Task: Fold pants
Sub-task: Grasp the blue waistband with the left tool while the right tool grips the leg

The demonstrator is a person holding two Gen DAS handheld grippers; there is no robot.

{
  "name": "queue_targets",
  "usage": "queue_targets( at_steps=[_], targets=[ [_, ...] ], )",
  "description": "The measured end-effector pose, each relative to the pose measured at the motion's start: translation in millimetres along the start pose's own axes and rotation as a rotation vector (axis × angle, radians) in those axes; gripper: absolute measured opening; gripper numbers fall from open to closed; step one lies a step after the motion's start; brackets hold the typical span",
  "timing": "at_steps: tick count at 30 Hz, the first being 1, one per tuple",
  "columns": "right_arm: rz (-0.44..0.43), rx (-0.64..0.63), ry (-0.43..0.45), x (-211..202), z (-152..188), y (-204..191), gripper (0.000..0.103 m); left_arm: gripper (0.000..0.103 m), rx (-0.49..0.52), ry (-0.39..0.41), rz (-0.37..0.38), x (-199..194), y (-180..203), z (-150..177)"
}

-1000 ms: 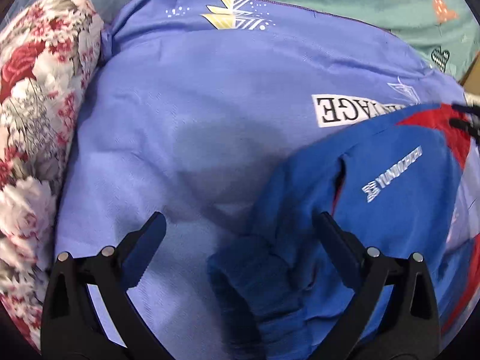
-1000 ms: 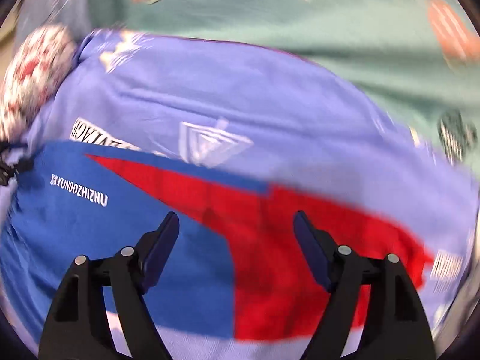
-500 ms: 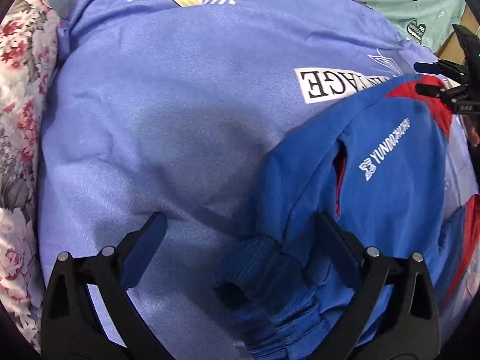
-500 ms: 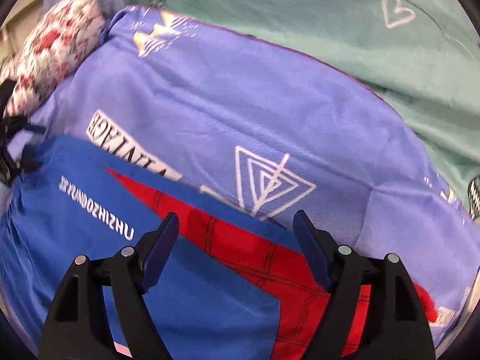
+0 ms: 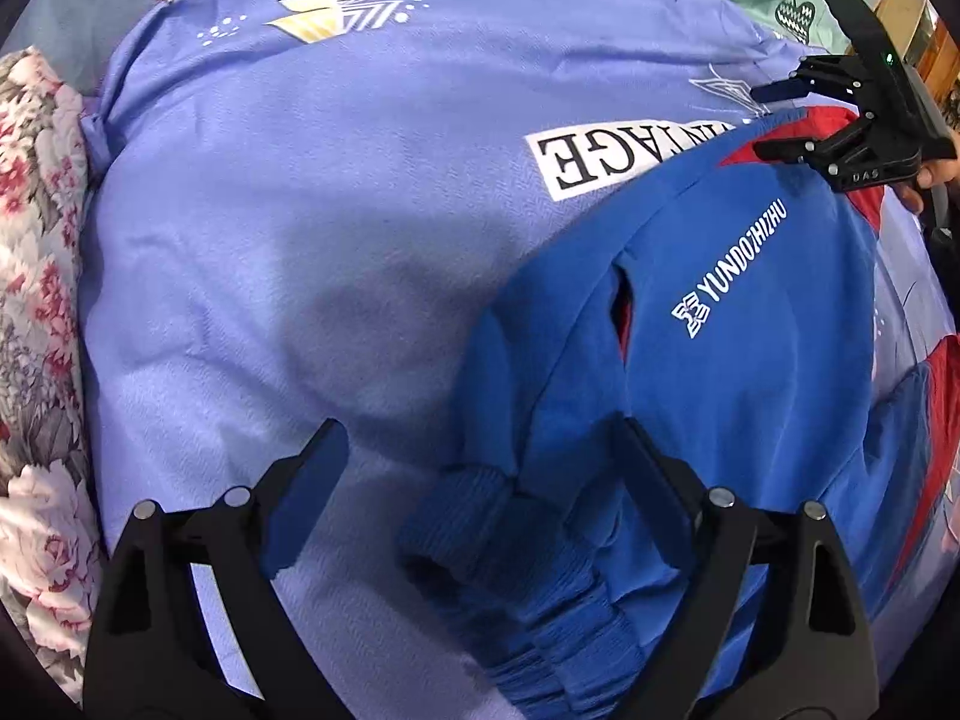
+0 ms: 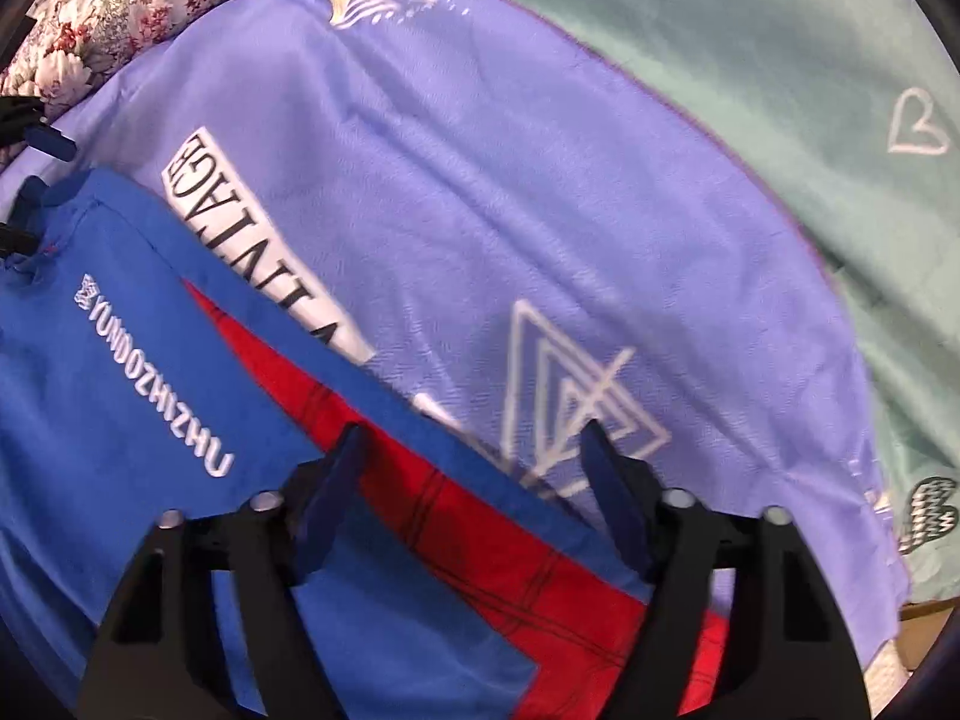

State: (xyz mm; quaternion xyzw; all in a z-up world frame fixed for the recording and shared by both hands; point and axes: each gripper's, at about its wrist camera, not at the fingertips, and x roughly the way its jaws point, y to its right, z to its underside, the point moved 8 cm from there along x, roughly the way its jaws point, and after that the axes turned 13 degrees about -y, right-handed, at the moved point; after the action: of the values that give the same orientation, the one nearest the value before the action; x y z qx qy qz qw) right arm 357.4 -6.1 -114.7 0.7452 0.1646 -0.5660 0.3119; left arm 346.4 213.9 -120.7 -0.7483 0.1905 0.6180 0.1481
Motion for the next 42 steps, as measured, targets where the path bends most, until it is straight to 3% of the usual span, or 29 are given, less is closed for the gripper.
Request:
queue_targets(
  at_steps=[1,2,4,8,10,12,13,14,15,16,17,18,19,21,23,30,36,42],
  targets=[
    [-0.016,-0.006,0.002,-1.1,0.7,-2.0,0.048,0.088,0.006,-0.001,0.008,1.8,2.8,-1.4],
    [-0.023,-0.019,0.003,-2.4,2.8,-5.2,0.041,0.079,0.013,-0.008,0.021,3.0,7.6,-5.3],
    [-0.022,-0.042,-0.007,-2.1,6.8,-9.7,0.038,0.069,0.04,-0.037,0.025,9.9,14.3,-5.9],
    [-0.047,-0.06,-0.016,-3.2,9.6,-10.6,0.038,0.066,0.089,-0.039,0.021,9.2,22.7,-8.2],
    [-0.02,-0.061,-0.018,-0.6,6.9,-6.6,0.049,0.067,0.09,-0.039,0.03,11.5,21.0,-9.8],
    [0.027,-0.044,-0.009,3.9,1.5,2.0,0.069,0.067,0.088,-0.038,0.037,12.6,22.4,-15.8],
    [0.008,-0.031,-0.014,6.8,1.2,2.7,0.069,0.067,0.088,-0.039,0.038,13.0,22.2,-17.1],
    [-0.026,-0.012,-0.016,7.8,1.4,3.4,0.066,0.067,0.088,-0.039,0.037,15.3,25.9,-22.0],
    [-0.07,-0.005,-0.014,6.1,2.1,1.5,0.053,0.066,0.089,-0.035,0.029,16.7,27.0,-27.1],
    [-0.081,-0.007,-0.009,4.1,2.7,6.1,0.045,0.056,0.101,-0.025,0.005,15.8,27.1,-26.9],
    [-0.081,-0.012,-0.004,0.9,4.8,4.2,0.03,0.041,0.124,-0.017,-0.002,13.6,28.7,-24.9],
    [-0.08,-0.013,-0.004,-1.0,6.1,3.4,0.02,0.033,0.145,-0.015,0.003,12.9,35.9,-24.5],
    [-0.079,-0.008,-0.004,-3.1,8.6,2.3,0.017,0.023,0.159,-0.017,0.009,10.7,42.0,-25.0],
    [-0.098,0.006,-0.004,-7.0,13.4,3.3,0.007,0.023,0.173,-0.006,-0.046,7.2,46.5,-25.7],
    [-0.136,0.036,0.028,-19.9,19.0,5.2,0.006,0.023,0.173,0.005,-0.088,1.8,49.9,-25.8],
    [-0.26,0.09,0.162,-98.3,60.5,-5.3,0.005,0.023,0.121,0.133,-0.04,-60.2,55.7,-8.5],
    [-0.406,0.086,0.204,-132.5,144.4,-72.5,0.005,0.023,0.156,0.224,-0.034,-108.2,84.7,51.9],
    [-0.514,0.104,0.165,-106.2,220.0,-151.0,0.005,0.023,0.176,0.236,-0.003,-103.5,128.2,126.4]
  ],
)
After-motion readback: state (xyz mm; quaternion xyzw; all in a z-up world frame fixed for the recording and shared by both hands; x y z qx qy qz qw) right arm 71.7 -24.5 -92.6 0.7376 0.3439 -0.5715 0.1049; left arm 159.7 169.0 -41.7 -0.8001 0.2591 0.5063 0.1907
